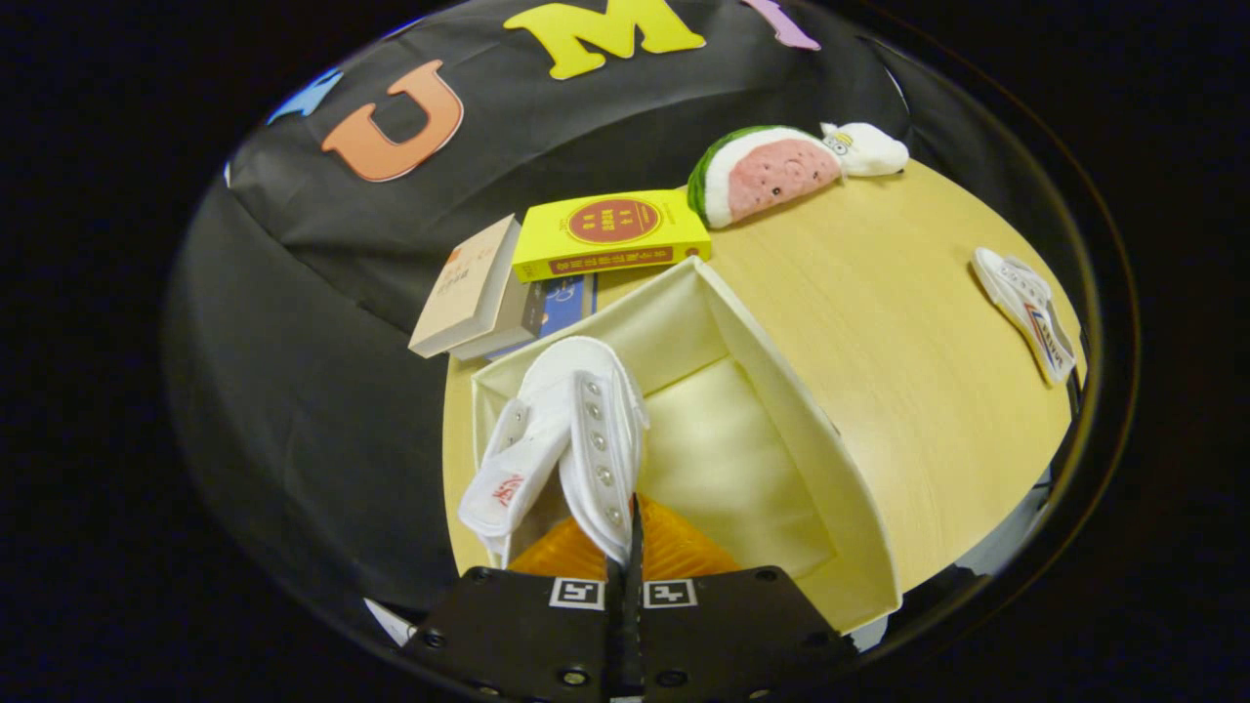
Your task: Open the storage box then place both shoes into the box .Put the left shoe in first, then the right shoe, with the right side of both shoes facing outward in a uniform manner.
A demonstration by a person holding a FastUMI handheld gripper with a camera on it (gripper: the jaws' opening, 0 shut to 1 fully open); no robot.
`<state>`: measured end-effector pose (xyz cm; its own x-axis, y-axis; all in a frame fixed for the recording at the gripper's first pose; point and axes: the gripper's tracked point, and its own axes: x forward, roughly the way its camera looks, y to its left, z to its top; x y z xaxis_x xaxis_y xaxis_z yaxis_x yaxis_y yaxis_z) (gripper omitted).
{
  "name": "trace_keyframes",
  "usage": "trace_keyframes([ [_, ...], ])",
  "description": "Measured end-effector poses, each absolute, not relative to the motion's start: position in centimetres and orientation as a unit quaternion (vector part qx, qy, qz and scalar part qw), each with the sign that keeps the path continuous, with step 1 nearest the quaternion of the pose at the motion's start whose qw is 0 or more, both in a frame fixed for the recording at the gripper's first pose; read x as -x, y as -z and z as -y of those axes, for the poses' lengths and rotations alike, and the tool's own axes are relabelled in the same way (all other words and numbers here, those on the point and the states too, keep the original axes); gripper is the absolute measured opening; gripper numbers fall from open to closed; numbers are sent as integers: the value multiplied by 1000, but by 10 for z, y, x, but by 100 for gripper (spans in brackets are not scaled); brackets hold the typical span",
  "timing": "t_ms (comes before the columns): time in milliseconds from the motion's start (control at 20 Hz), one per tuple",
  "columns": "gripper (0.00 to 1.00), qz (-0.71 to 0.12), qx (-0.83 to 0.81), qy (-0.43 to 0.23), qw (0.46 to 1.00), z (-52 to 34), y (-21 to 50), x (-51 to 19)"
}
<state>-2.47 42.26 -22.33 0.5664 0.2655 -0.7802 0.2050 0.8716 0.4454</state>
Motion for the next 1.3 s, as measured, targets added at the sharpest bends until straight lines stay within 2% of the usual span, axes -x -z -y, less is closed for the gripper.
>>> trace_keyframes([
  [150, 0, -472, -240, -33, 848, -430, 231, 29],
  [250, 14, -490, -227, -74, 838, -449, 243, 35],
  [450, 85, -491, -189, -104, 844, -450, 244, 48],
  [700, 87, -442, -166, -122, 873, -428, 213, 47],
  [1000, 87, -344, -128, -164, 916, -376, 157, 52],
  [1300, 87, -254, -93, -159, 949, -262, 121, 59],
])
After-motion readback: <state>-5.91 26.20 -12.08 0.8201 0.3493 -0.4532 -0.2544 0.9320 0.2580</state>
